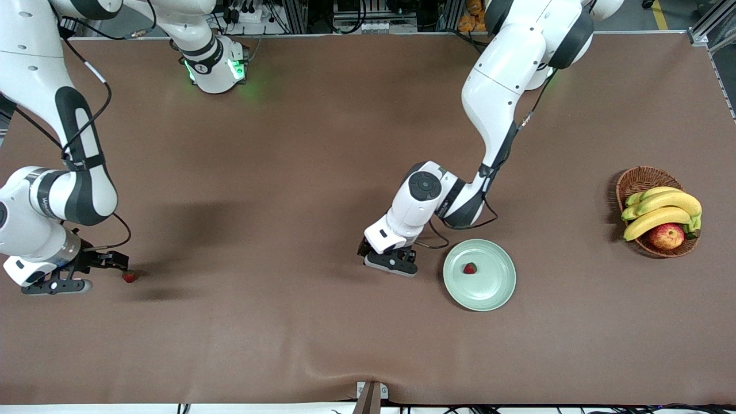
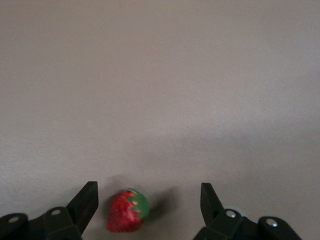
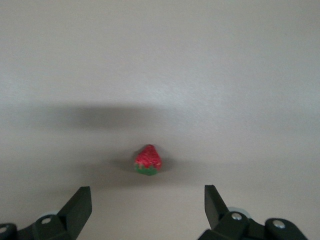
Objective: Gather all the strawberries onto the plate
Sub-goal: 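Grasp the second strawberry with the left gripper while the right gripper reaches another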
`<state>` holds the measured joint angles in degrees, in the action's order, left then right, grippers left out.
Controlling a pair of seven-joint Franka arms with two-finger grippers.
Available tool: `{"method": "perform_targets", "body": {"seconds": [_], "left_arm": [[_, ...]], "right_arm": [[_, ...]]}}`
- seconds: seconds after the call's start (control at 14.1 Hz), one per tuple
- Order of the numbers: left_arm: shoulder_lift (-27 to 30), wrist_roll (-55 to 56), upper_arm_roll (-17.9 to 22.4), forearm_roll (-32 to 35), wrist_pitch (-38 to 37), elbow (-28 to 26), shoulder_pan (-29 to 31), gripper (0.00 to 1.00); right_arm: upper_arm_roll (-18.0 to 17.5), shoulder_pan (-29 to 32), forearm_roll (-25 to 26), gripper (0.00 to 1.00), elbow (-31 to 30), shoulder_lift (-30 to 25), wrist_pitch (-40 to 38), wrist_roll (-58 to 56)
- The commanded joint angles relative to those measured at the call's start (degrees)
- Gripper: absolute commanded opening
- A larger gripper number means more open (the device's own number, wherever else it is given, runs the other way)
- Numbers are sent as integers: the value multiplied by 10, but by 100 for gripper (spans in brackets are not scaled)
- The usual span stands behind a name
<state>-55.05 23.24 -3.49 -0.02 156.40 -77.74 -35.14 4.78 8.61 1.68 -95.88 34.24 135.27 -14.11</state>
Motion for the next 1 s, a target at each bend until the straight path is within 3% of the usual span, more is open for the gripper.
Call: {"method": "perform_targets", "body": {"seconds": [0.0, 0.14, 0.36, 0.5, 0.92], "left_arm": [[-9, -17, 8, 3, 5, 9, -4, 85], [-8, -52, 8, 9, 3, 7, 3, 82], [-9, -56, 8, 10, 3, 6, 4, 64], [-9, -56, 8, 10, 3, 6, 5, 59], [-4, -56, 9, 16, 3, -19, 2, 59]], "right_arm": [[-12, 11, -9, 100, 18, 32, 14, 40], [-12, 14, -19, 100, 27, 46, 13, 69], [-12, 15, -38, 100, 29, 64, 14, 73], [-12, 15, -61, 100, 35, 77, 17, 78], [-11, 15, -81, 100, 39, 89, 18, 80]]}}
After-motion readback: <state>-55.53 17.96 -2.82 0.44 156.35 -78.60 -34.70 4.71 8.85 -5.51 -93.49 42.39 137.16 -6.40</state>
